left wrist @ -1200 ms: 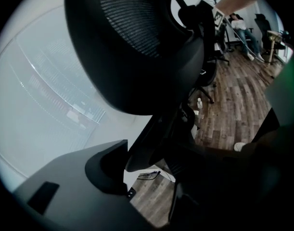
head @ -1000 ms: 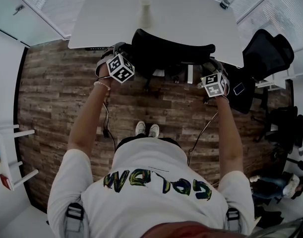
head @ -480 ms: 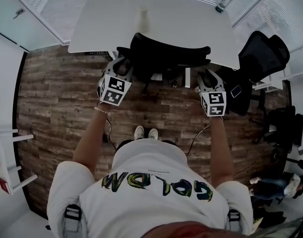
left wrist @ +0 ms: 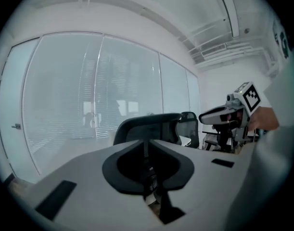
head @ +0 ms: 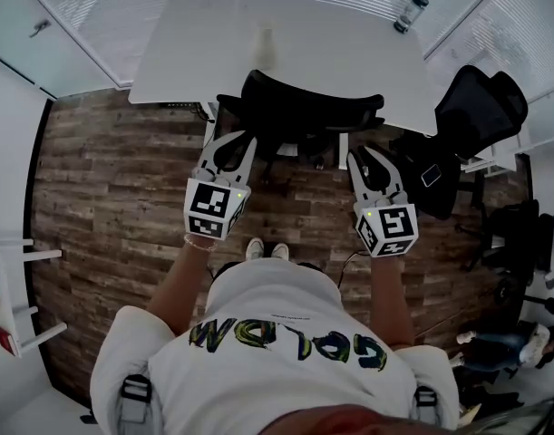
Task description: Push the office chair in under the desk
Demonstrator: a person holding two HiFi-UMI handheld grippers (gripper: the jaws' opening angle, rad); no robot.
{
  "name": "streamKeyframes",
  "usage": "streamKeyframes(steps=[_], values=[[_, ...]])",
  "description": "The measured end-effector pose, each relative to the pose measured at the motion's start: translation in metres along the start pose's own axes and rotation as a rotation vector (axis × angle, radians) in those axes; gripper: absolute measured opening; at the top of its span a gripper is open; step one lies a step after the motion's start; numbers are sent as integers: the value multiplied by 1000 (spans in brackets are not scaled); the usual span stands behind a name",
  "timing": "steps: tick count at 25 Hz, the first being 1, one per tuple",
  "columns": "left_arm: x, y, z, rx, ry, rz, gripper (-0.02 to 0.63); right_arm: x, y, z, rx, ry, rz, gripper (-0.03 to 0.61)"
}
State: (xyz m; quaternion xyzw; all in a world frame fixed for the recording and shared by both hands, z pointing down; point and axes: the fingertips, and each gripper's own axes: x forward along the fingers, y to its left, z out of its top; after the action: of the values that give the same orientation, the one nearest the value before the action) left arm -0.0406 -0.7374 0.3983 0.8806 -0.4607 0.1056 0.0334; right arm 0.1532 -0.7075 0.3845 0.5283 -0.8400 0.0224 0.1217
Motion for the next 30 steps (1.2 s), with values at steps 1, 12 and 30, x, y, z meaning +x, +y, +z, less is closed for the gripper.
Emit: streamKeyframes(steps=[1, 12, 30], values=[[-4, -2, 5, -14, -16, 2, 37, -3, 6, 6, 0, -9, 5, 78], [-31, -21, 41, -43, -101, -14, 12, -28, 40, 40, 27, -79, 33, 43], [-41, -38, 51, -59, -139, -44, 12, -39, 58, 57, -15, -117, 26, 32]])
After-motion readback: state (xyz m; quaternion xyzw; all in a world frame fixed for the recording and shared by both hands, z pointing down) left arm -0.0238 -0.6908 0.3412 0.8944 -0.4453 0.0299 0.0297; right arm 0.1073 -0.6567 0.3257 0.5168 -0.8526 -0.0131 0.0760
